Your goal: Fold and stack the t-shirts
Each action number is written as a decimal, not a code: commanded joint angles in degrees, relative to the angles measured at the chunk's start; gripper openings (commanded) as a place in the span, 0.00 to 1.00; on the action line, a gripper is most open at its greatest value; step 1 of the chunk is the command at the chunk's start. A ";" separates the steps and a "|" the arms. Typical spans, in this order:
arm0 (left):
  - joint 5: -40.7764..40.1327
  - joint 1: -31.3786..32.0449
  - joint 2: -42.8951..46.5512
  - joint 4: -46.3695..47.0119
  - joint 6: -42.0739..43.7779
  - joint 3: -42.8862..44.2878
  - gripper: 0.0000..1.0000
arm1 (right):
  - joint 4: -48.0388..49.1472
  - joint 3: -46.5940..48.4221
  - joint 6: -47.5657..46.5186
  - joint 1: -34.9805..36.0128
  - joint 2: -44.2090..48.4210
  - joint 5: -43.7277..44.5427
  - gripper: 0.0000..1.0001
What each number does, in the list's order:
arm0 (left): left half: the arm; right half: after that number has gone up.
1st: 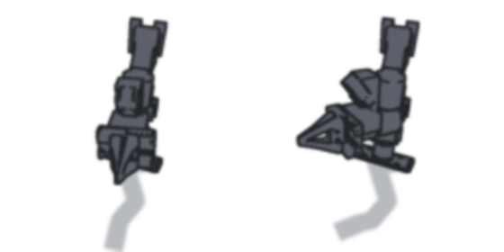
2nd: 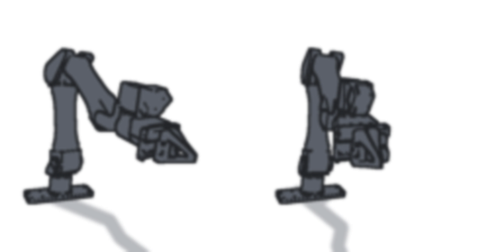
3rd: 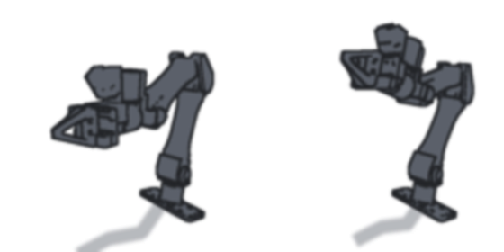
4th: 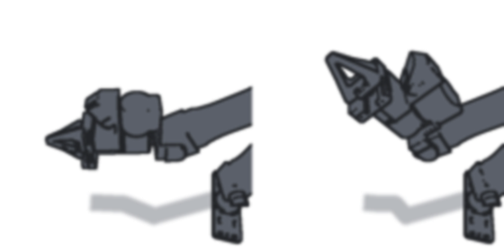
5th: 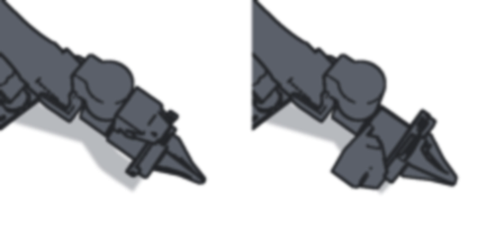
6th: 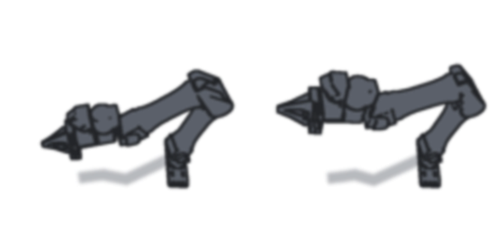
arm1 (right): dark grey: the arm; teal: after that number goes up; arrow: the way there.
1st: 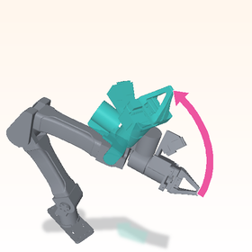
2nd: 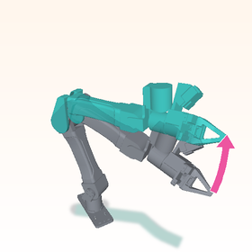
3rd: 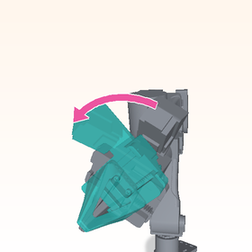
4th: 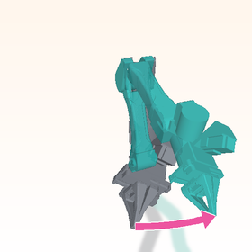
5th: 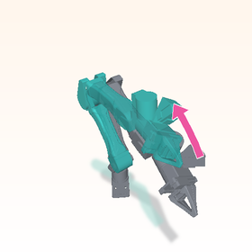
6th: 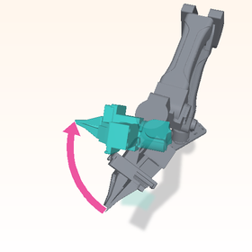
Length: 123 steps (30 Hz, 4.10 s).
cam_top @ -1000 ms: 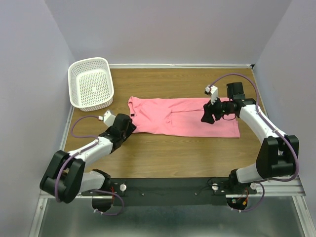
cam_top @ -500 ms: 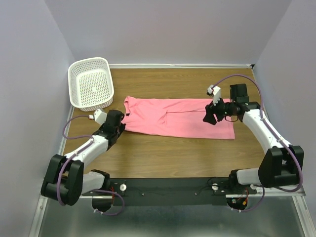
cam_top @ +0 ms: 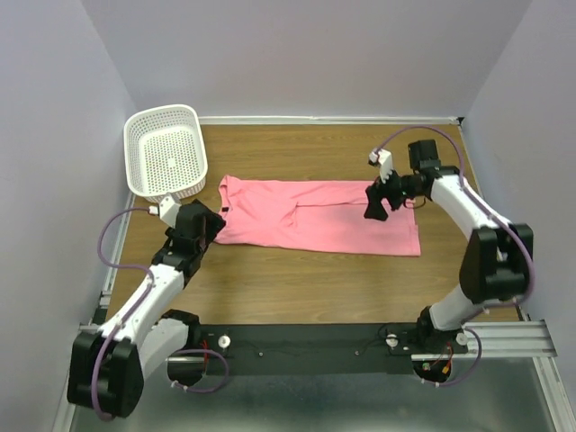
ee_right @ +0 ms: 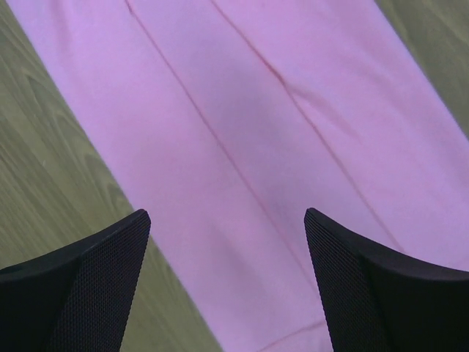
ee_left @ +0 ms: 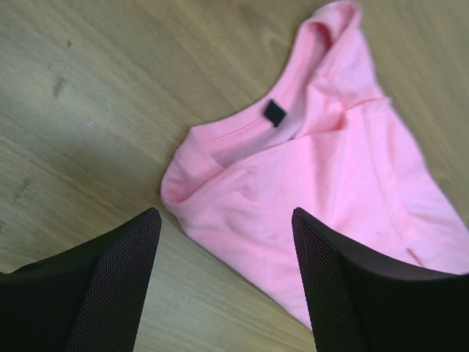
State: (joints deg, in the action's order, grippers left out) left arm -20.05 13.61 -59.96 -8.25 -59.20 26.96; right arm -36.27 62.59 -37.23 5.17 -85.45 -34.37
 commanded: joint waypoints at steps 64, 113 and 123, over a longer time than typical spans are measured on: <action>29.54 -0.16 36.42 14.21 16.66 -7.88 0.87 | 20.10 60.56 48.48 7.51 -62.74 18.29 0.01; 19.17 38.07 -60.80 21.50 -14.81 39.41 0.00 | 20.19 -5.55 23.70 -11.32 13.91 -5.88 1.00; 19.43 36.67 -44.12 30.04 -9.55 15.61 0.00 | 19.84 -6.16 23.87 -11.59 13.64 -9.13 1.00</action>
State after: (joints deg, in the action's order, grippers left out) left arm 0.43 51.05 -108.92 21.71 -73.32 50.02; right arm -16.14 57.43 -14.13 -6.02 -72.51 -40.27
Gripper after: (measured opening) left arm 0.005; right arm 0.996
